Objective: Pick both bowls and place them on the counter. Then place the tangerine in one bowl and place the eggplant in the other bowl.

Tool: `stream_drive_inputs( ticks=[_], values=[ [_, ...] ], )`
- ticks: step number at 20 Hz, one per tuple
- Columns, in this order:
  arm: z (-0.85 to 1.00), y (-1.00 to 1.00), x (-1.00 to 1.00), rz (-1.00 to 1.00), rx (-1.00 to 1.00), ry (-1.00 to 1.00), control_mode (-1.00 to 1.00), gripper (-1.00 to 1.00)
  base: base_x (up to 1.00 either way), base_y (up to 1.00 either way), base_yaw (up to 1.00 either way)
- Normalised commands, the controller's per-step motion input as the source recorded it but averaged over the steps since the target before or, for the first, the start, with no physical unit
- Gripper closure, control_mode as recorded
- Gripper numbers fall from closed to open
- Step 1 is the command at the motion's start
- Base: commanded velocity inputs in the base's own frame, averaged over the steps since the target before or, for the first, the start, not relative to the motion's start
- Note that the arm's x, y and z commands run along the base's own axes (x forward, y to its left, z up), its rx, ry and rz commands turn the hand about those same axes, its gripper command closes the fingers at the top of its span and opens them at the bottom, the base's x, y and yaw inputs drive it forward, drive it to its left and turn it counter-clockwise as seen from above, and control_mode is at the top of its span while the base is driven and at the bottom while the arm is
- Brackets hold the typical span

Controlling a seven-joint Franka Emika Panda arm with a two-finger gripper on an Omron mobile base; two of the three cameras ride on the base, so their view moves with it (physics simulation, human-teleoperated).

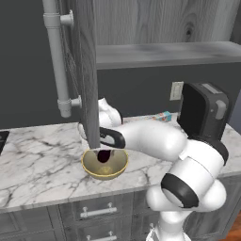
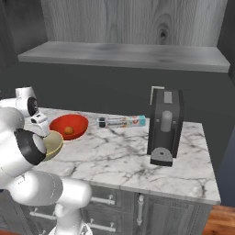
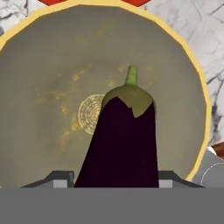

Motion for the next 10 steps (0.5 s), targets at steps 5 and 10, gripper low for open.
stream_drive_inputs(
  ticks=[5, 10],
  values=[
    [-0.59, 0.0, 0.14, 0.0, 0.0, 0.0, -1.0, 1.0, 0.0, 0.0, 0.0],
    [-0.46, 0.0, 0.18, 0.0, 0.0, 0.01, -1.0, 1.0, 0.0, 0.0, 0.0]
  ],
)
